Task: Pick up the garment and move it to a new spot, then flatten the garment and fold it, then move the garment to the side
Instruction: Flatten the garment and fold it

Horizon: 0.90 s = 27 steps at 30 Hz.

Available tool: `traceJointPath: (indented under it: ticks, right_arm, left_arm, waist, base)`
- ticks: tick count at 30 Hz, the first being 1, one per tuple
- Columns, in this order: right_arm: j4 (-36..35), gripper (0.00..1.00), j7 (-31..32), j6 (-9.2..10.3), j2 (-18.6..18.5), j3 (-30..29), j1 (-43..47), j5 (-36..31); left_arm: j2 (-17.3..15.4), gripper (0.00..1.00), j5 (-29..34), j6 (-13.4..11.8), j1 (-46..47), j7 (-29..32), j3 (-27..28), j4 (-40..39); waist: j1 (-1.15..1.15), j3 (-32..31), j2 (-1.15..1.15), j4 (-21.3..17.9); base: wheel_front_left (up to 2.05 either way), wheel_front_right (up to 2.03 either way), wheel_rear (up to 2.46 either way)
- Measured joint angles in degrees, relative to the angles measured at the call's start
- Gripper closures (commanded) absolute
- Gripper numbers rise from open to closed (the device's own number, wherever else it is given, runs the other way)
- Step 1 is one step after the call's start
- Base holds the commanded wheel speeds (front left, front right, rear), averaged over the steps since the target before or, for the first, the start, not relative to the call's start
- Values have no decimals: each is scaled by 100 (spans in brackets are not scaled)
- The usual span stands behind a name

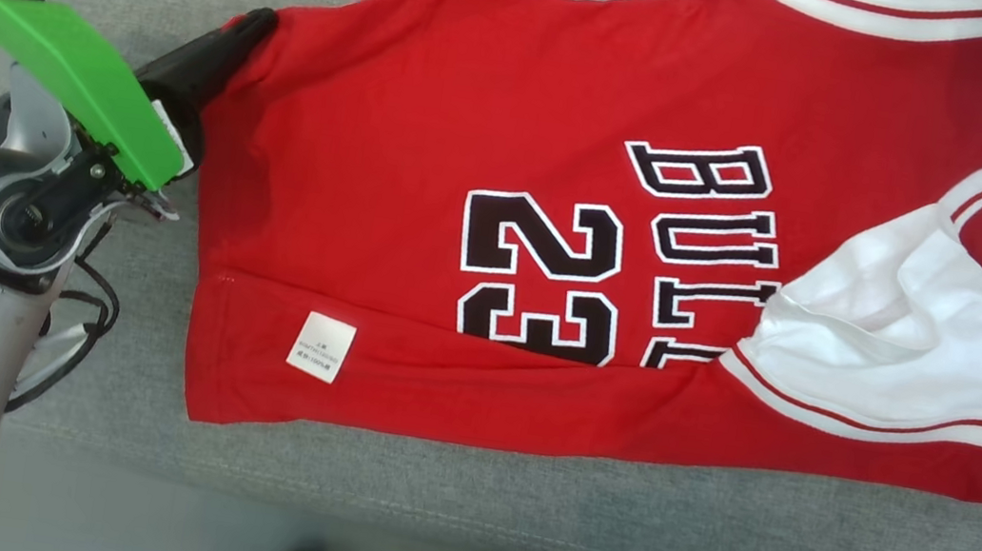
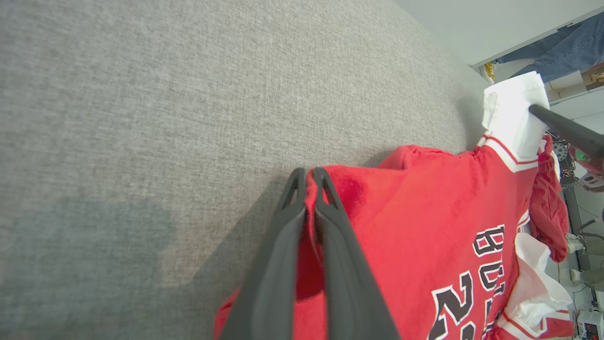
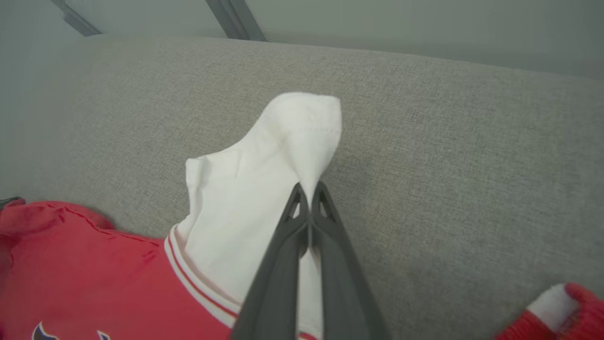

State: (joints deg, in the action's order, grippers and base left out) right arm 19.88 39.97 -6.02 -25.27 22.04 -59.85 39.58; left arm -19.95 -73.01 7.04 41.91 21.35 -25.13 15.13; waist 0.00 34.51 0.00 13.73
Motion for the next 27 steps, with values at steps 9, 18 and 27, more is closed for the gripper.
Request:
traceJointPath:
  ticks: [9, 18, 27]
  right_arm:
    - [-461, 100, -512, -53, 11, -8, 1230, 360]
    - [-798, 100, -1002, -53, -160, -121, 1700, 448]
    - [-1039, 100, -1332, -55, -188, -216, 1989, 488]
  left_arm:
    - [-64, 100, -4, 1, -514, -401, 148, -24]
    - [-116, 100, -45, 1, -793, -679, 286, -109]
    - [-125, 100, -78, 2, -1003, -793, 253, -203]
  waist:
    - [0, -211, 0, -156]
    - [0, -534, 0, -298]
    - [0, -692, 0, -332]
  base:
    - [0, 0, 0]
    - [0, 0, 0]
    - [0, 0, 0]
